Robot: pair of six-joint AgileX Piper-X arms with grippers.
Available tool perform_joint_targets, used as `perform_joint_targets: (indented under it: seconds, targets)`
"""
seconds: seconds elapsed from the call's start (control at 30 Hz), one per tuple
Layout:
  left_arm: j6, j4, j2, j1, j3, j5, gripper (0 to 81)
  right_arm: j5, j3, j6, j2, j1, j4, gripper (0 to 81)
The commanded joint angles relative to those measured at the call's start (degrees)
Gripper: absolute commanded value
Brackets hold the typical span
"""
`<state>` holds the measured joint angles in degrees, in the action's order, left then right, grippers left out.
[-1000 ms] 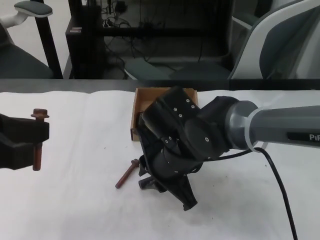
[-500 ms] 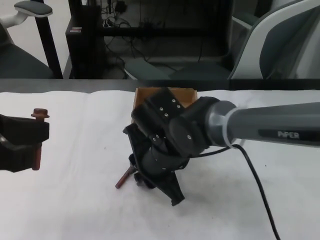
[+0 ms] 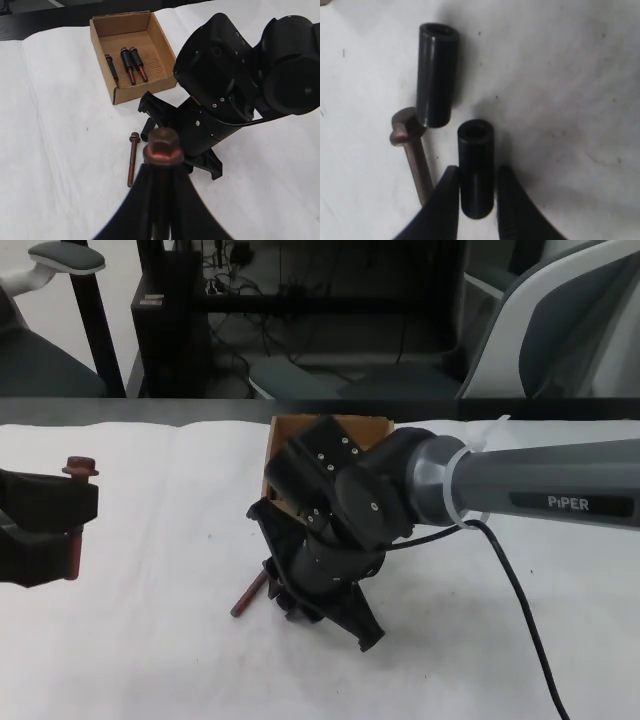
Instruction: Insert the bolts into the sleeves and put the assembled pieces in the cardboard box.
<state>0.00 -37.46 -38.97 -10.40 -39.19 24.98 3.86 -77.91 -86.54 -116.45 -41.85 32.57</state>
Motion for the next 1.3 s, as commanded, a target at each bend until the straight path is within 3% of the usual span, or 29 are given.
perform_joint_targets:
  seconds: [0.0,0.97,1.03,1.1,1.13,1.27]
  targets:
    - [0.4,0.9,-0.1,0.0,-0.6,0.0,1.7,-0.1,-0.4,1.9,0.1,1.0,1.1,28.1]
    - [1.9,0.2,-0.1,0.0,-0.6,-1.8,1.7,1.7,-0.4,4.6,-0.6,2.1,4.1,28.1]
    - [1.9,0.0,-0.1,0.0,-0.6,-1.8,1.7,1.6,-0.4,4.6,-0.6,2.1,4.1,22.3]
    - [1.9,0.0,-0.1,0.0,-0.6,-1.8,1.7,2.1,-0.4,5.0,-0.6,2.1,4.0,4.3]
    - [1.9,0.0,-0.1,0.0,-0.6,-1.8,1.7,2.6,-0.4,6.0,-0.6,2.1,3.9,0.0]
    - [1.9,0.1,-0.1,0.0,-0.6,-1.9,1.7,2.9,-0.9,7.7,-0.6,2.1,3.7,0.6]
